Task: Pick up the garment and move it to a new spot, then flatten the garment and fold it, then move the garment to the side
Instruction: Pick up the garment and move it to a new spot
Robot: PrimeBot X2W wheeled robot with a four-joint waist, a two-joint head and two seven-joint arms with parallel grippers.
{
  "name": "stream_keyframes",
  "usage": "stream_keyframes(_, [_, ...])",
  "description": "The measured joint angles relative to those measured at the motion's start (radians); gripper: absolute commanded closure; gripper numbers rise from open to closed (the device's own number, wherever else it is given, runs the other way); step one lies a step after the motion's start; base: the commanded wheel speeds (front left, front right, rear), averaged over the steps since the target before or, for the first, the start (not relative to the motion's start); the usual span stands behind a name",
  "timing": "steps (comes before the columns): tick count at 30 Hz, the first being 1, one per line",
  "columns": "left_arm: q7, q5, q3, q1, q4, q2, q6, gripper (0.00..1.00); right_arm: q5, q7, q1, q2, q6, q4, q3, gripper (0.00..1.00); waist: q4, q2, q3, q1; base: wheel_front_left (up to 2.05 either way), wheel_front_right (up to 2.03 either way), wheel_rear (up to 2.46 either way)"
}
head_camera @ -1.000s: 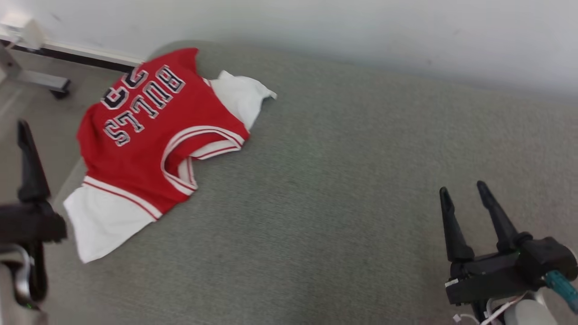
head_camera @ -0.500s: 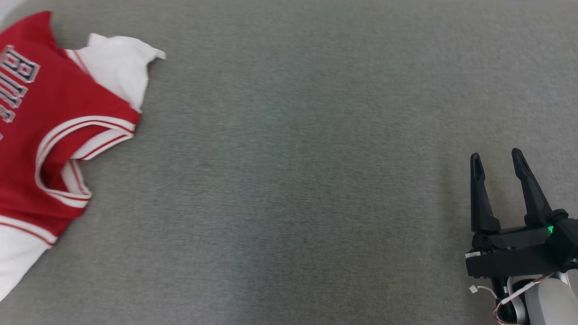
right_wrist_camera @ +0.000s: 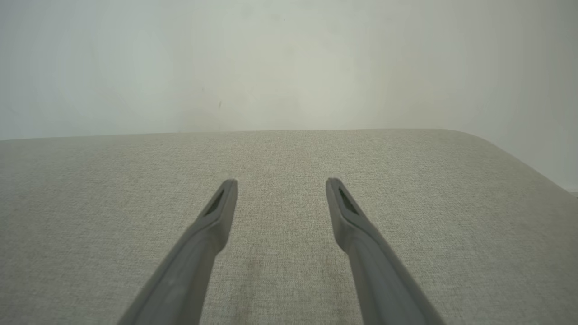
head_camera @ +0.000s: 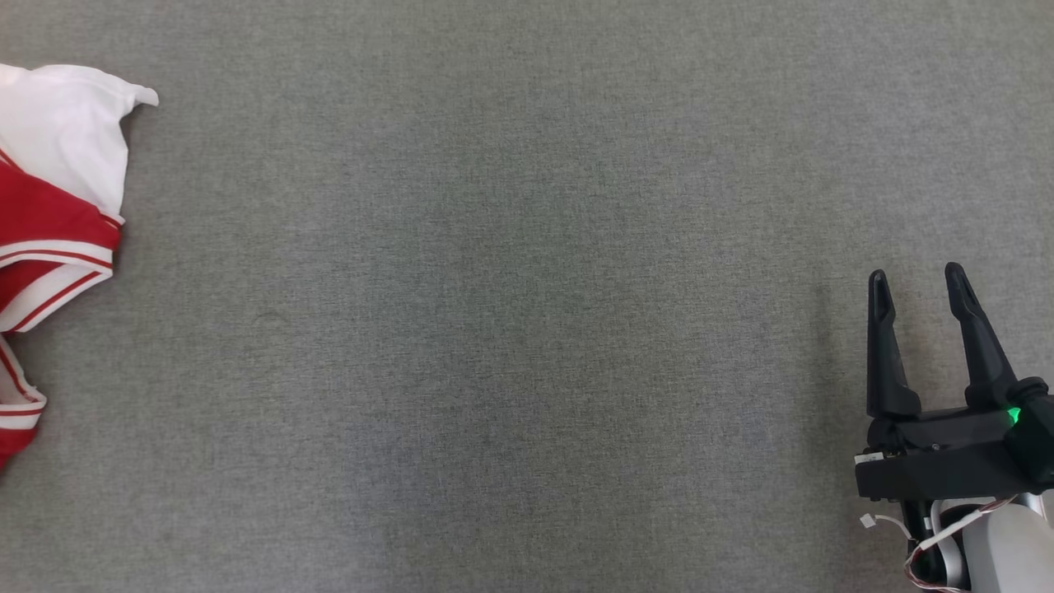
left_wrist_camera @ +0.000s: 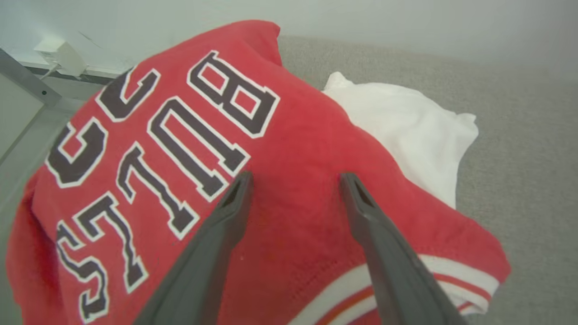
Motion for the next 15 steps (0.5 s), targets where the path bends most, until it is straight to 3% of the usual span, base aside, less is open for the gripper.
stream_keyframes(8, [0.124, -0.057, -0.082, 0.007, 0.09, 0.012, 0.0, 0.0, -0.003, 0.0, -0.004, 0.009, 0.0, 0.003, 0.01, 0.0, -0.012, 0.0, 0.002, -0.0001, 0.0, 0.0, 0.0])
stream_keyframes(9, [0.124, -0.057, -0.082, 0.007, 0.09, 0.012, 0.0, 0.36, -0.003, 0.0, -0.004, 0.009, 0.0, 0.003, 0.01, 0.0, -0.012, 0.0, 0.002, -0.0001, 0.0, 0.0, 0.0])
stream_keyframes(10, [0.125, -0.059, -0.086, 0.006, 0.095, 0.016, 0.0, 0.96, -0.003, 0.0, -0.005, 0.009, 0.0, 0.006, 0.011, 0.0, -0.013, 0.0, 0.0, -0.0001, 0.0, 0.0, 0.0])
stream_keyframes(11, [0.125, -0.058, -0.095, 0.005, 0.101, 0.02, 0.0, 1.0, -0.003, 0.0, -0.005, 0.009, 0.0, 0.007, 0.011, 0.0, -0.013, -0.0001, -0.002, -0.0001, 0.0, 0.0, 0.0])
stream_keyframes(15, [0.088, -0.051, -0.119, 0.002, 0.123, 0.025, 0.0, 1.0, -0.003, 0.0, -0.009, 0.01, 0.0, 0.015, 0.015, 0.0, -0.013, -0.0001, -0.017, -0.0001, 0.0, 0.0, 0.0])
